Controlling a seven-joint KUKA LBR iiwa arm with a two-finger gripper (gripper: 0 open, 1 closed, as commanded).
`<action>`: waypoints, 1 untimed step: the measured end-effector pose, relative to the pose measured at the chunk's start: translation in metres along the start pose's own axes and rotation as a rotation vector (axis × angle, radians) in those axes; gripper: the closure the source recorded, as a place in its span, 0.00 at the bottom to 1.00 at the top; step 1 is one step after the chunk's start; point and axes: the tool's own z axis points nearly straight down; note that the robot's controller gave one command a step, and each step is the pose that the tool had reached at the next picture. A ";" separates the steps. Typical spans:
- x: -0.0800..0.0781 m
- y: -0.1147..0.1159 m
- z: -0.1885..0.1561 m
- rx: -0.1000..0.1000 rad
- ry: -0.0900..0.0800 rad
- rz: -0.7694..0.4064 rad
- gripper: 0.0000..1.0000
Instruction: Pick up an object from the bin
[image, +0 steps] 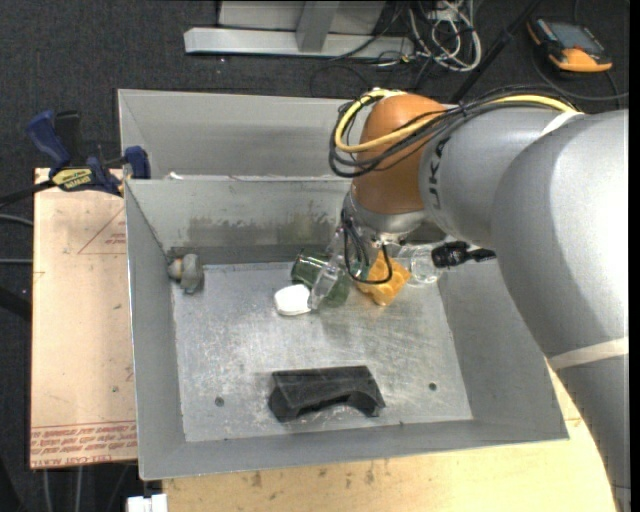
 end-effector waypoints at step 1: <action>0.000 0.000 0.000 0.000 0.000 0.000 1.00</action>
Offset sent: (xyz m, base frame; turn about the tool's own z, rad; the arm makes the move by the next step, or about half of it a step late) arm -0.0001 0.0000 0.0835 0.0000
